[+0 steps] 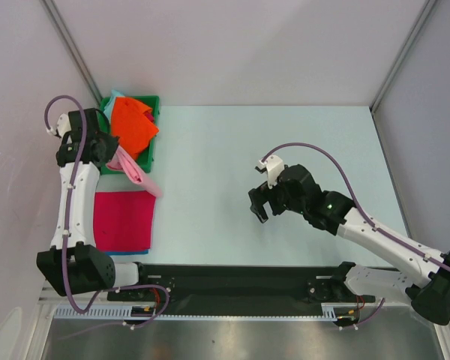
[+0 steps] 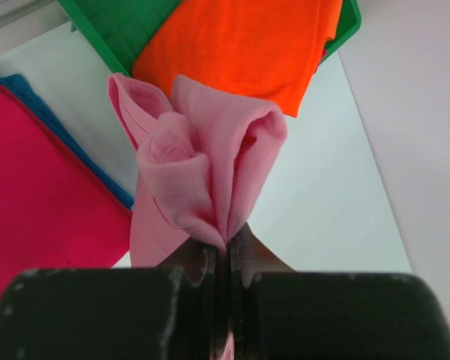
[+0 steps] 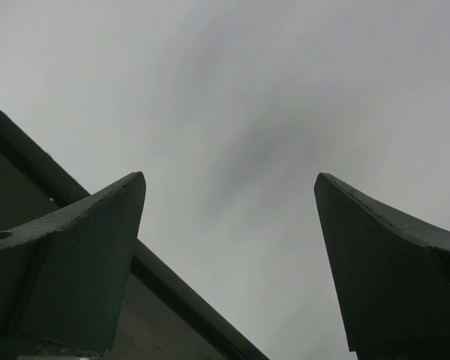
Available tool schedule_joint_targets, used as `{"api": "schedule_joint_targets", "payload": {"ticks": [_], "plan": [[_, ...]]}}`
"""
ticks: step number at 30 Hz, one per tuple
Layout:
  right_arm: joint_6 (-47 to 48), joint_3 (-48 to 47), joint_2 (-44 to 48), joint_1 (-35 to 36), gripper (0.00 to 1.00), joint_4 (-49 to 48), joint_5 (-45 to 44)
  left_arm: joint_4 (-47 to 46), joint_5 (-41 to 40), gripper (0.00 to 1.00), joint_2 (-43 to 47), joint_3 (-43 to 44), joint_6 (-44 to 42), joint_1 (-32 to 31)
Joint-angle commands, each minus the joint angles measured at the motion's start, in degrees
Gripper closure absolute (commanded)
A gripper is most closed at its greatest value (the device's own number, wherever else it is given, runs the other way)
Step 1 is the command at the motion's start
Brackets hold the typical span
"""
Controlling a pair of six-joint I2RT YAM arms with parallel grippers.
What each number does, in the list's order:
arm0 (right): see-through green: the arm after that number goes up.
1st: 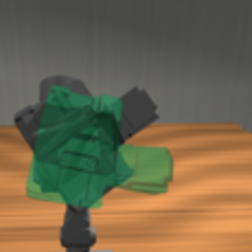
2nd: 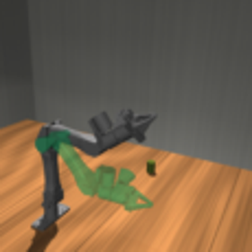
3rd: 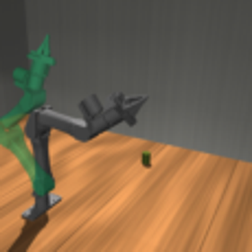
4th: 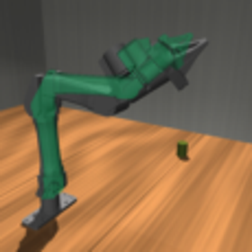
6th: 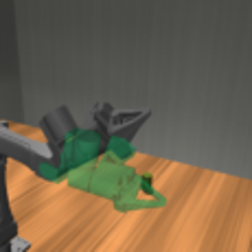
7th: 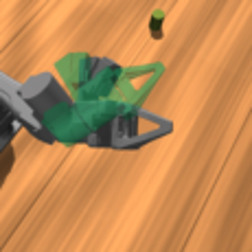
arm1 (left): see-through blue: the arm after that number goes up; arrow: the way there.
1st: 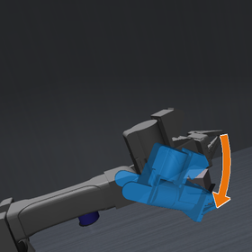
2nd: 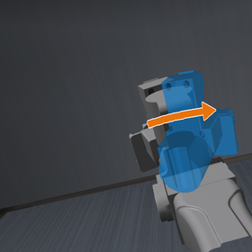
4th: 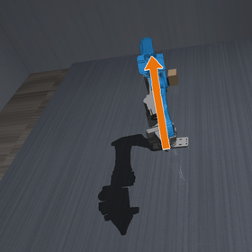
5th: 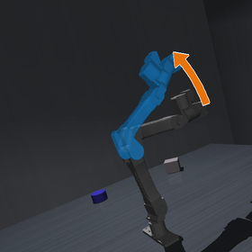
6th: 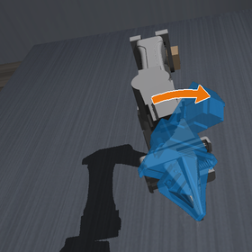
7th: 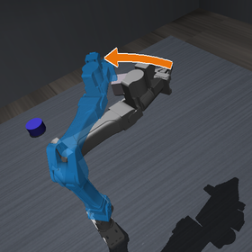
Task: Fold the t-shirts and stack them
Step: Neatly place the folded tshirt to the corner
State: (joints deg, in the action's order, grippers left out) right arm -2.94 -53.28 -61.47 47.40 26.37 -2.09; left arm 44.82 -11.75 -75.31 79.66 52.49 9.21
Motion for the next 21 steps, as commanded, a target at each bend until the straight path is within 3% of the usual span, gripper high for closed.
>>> {"api": "schedule_joint_targets", "payload": {"ticks": [1,21], "plan": [[0.3,-0.5,-0.3,0.0,0.00,-2.5,0.6,-3.8,1.5,1.00,2.0,0.6,0.5,2.1],[1.9,-1.0,-2.0,-0.4,0.00,-2.0,2.9,-0.9,1.4,1.00,5.3,-2.4,-1.4,6.6]]}}
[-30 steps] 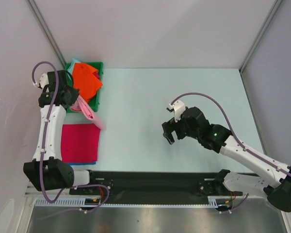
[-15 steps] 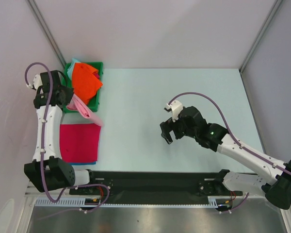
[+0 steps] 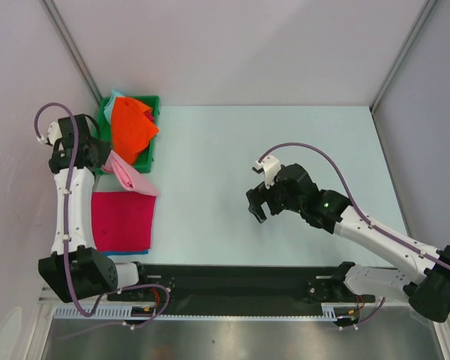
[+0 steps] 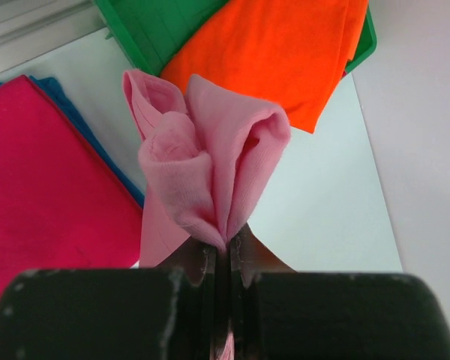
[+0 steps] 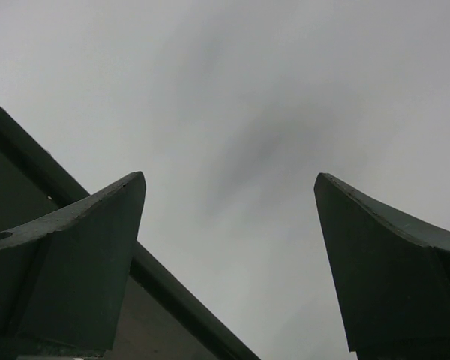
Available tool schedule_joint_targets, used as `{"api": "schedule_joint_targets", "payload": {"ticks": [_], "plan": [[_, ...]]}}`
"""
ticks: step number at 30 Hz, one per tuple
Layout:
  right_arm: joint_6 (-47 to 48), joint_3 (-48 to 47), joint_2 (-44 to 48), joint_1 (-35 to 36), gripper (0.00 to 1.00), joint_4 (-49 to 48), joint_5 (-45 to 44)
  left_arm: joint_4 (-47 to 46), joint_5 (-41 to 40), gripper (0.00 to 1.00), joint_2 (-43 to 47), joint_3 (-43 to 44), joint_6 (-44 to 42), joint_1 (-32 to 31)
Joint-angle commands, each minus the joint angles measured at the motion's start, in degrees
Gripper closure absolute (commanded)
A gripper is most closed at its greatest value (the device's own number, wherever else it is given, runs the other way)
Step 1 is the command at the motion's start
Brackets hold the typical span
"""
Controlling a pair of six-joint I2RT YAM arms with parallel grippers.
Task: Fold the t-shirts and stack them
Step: Neatly place the folded tshirt to the corner
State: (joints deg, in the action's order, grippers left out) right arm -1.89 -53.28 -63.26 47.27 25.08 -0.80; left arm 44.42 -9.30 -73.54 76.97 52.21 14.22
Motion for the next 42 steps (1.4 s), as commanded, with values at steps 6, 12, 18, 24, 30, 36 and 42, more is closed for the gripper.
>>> {"api": "schedule_joint_targets", "payload": {"ticks": [6,12,18,24,30,36,42], "plan": [[1.6,-1.9,-0.6,-0.2,0.00,0.2,2.6,0.1,-1.4,1.00,5.8,-1.4,-1.8,2.7],[1.7,-2.5,-1.2,-0.3,0.00,0.7,3.3,0.8,-1.8,1.00,7.6,-2.5,-2.5,4.0],[1.7,-2.4,-1.2,-0.6,0.00,1.2,3.6,-0.3,-0.1,1.00,8.7,-5.4,-2.6,5.2],[1.7,-2.4,-1.0,-0.7,0.00,1.8,3.9,-0.2,-0.1,1.00,9.6,-7.2,-2.9,6.3],[1.7,-2.4,-1.3,-0.8,0.00,2.0,4.5,1.5,-1.5,1.00,11.1,-8.3,-2.7,7.3],[1.7,-3.0,-2.5,-0.7,0.00,1.9,5.8,4.6,-3.4,1.00,13.1,-11.5,-2.1,9.4],[1.7,-2.9,-3.4,-0.2,0.00,2.1,7.2,8.8,-4.5,0.99,14.6,-13.6,0.3,11.0]]}}
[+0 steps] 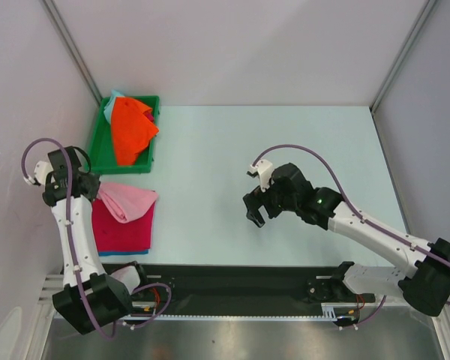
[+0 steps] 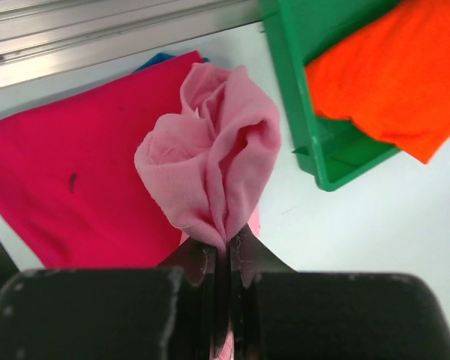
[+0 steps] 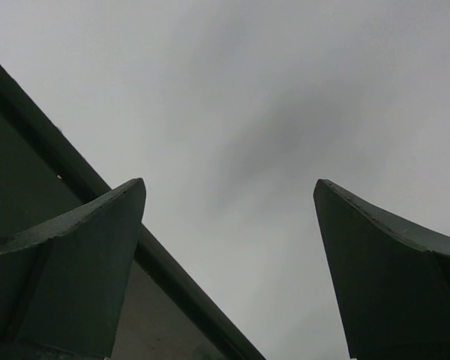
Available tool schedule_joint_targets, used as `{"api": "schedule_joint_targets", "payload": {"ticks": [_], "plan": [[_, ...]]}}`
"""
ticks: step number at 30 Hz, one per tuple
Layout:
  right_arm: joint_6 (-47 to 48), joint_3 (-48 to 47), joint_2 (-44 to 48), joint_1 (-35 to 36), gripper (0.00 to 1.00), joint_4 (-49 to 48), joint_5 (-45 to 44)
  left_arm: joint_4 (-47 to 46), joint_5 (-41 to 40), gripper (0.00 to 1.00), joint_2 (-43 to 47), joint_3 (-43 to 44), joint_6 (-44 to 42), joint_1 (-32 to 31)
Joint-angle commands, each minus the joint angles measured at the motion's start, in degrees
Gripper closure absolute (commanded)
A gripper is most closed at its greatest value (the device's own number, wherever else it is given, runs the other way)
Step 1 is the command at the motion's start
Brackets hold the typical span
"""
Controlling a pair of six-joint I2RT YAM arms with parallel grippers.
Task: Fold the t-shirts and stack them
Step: Neatly place the folded tshirt to the corner
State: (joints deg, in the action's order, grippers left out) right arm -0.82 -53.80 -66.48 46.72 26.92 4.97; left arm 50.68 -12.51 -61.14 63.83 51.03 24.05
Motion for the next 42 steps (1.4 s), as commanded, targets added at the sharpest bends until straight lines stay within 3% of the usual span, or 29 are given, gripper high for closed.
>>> {"api": "schedule_joint_targets", "payload": {"ticks": [1,17,26,30,32,33,35,37,39,42], "plan": [[0.6,-2.4,-0.5,0.3,0.00,0.3,1.6,2.9,-1.6,1.00,2.6,-1.2,1.6,1.3],[2.4,-2.3,-2.4,3.6,0.00,0.5,3.2,9.1,-7.8,0.92,8.8,-11.1,5.1,4.2],[2.7,-1.3,-2.9,5.6,0.00,0.2,2.8,13.1,-10.7,0.77,11.7,-17.9,10.0,5.9],[3.3,-1.0,-3.1,6.5,0.00,0.2,2.4,18.7,-15.9,0.58,13.2,-18.7,15.4,6.4],[3.5,-1.0,-3.0,7.0,0.00,0.2,1.8,21.5,-22.2,0.37,13.1,-16.9,16.6,6.4],[3.8,-1.0,-3.0,7.2,0.00,0.3,1.6,21.7,-23.9,0.18,12.8,-13.9,15.8,6.4],[4.1,-0.8,-2.8,7.4,0.00,0.3,1.3,20.4,-24.9,0.04,11.4,-10.2,11.3,6.4],[3.5,-0.4,-2.6,7.5,0.00,0.1,1.0,18.6,-22.2,0.00,9.9,-6.2,8.8,6.3],[2.9,-0.3,-2.8,7.4,0.00,-0.6,0.9,14.1,-13.5,0.00,9.1,-5.5,6.6,4.8],[1.1,-1.0,-2.8,7.1,0.00,-1.3,0.9,6.7,-6.8,0.00,8.8,-7.5,7.9,-5.2]]}}
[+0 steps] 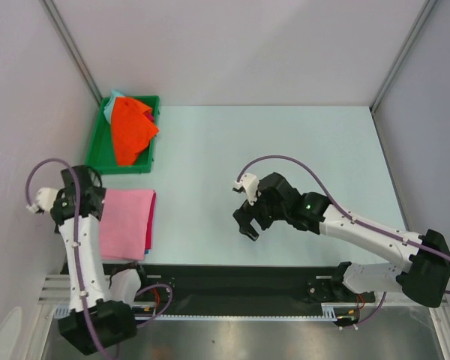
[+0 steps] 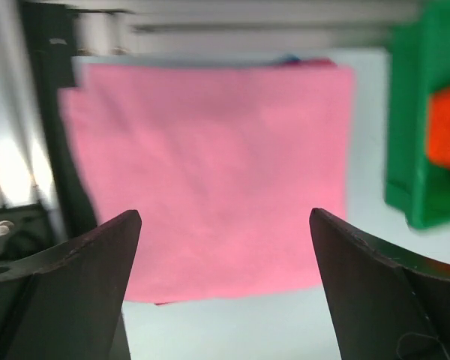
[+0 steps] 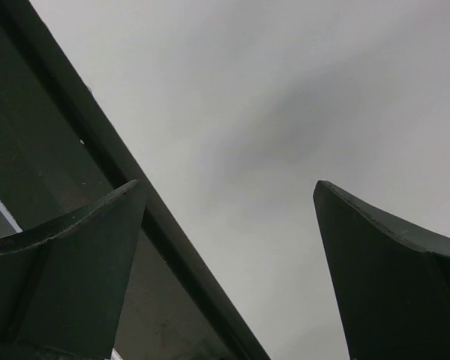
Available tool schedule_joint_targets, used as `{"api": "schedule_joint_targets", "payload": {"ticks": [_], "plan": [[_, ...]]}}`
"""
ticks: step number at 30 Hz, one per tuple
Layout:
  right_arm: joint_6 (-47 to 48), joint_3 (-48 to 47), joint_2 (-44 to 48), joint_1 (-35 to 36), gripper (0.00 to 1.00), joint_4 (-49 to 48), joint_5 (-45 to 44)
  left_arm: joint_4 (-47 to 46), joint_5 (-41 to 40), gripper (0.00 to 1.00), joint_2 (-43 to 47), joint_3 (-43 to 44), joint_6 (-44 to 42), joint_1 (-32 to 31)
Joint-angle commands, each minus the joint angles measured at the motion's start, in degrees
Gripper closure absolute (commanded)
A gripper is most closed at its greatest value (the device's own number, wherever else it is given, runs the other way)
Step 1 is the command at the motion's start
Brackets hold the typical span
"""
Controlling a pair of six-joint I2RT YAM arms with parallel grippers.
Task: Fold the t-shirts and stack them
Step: Neatly place the folded tshirt to the corner, then reset both grippers
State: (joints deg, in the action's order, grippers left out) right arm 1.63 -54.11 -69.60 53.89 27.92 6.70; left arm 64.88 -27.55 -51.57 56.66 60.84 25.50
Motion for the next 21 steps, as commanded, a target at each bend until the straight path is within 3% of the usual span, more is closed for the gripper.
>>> {"api": "schedule_joint_targets", "payload": {"ticks": [1,3,4,6,7,10,12,16,21], "plan": [[-3.0,-1.2,0.5,-0.8,0.00,-2.7,-0.8,-10.0,9.1,0.00,-1.2,-0.7,-2.0,-13.9],[-8.3,-1.0,1.5,-1.9,0.00,-4.5,-1.5,-14.9,12.0,0.00,-3.7,-0.4,-1.8,-21.2],[-10.4,-0.1,2.0,-3.3,0.00,-5.4,-1.5,-16.6,12.6,0.00,-4.6,-0.2,-2.4,-29.0],[-18.5,1.7,4.7,-4.9,0.00,-9.6,-0.6,-22.0,13.0,0.00,-6.8,0.3,-5.5,-37.0],[-21.9,4.5,6.0,-6.2,0.00,-13.2,-0.7,-25.5,13.0,0.00,-7.1,0.1,-8.3,-44.3],[-34.7,10.9,12.7,-8.0,0.00,-20.5,-1.8,-29.5,15.8,0.00,-5.3,-3.8,-10.5,-55.5],[-46.2,19.3,16.4,-10.7,0.00,-23.5,-1.4,-36.0,20.8,0.00,-2.2,-11.3,-10.9,-58.7],[-65.3,36.8,30.4,-15.5,0.00,-37.4,2.3,-55.5,37.6,0.00,15.8,-30.5,-1.3,-62.7],[-78.7,53.6,48.7,-15.3,0.00,-41.3,-3.9,-63.4,42.9,0.00,39.8,-47.9,7.4,-62.8]]}}
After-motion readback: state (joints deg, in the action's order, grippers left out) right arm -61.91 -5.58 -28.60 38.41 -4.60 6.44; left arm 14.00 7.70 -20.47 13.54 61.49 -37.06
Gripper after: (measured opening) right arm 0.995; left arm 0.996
